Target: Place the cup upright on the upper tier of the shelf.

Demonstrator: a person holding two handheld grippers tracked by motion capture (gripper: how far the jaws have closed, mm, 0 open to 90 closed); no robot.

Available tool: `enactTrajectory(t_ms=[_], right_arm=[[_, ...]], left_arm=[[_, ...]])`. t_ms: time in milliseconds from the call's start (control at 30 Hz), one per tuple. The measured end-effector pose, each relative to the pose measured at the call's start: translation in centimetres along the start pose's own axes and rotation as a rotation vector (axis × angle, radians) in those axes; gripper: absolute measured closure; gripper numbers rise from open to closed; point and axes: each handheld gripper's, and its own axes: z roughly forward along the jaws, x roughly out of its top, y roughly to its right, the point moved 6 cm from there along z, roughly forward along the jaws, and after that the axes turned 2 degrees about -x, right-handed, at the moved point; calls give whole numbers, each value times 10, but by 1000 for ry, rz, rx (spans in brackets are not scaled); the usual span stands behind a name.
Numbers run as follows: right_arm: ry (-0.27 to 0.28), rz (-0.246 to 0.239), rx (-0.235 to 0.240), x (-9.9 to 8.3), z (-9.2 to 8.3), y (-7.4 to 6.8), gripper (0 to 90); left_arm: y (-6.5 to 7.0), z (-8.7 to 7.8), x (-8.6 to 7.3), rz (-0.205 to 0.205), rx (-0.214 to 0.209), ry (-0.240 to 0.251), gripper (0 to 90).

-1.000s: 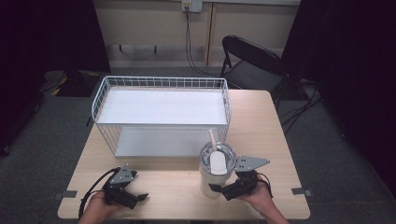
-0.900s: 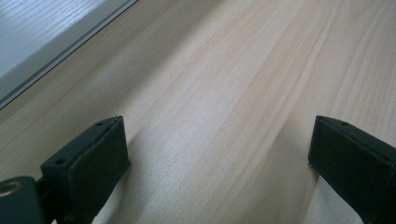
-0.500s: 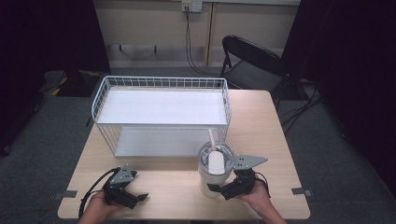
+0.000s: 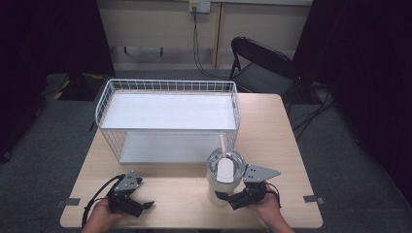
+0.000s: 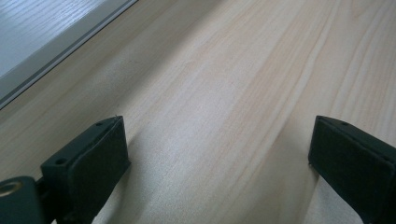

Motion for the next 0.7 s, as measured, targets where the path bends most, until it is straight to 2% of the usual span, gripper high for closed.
enactTrajectory(t_ms=[233, 367, 700], right_arm=[[48, 41, -30, -1, -5, 4, 103], [48, 53, -38, -1, -7, 4, 104], [69, 52, -54, 8, -11, 3, 104]], left_arm=[[0, 0, 0, 6, 0, -3, 43], [0, 0, 0, 5, 0, -3, 43], [0, 0, 0, 5, 0, -3, 43]])
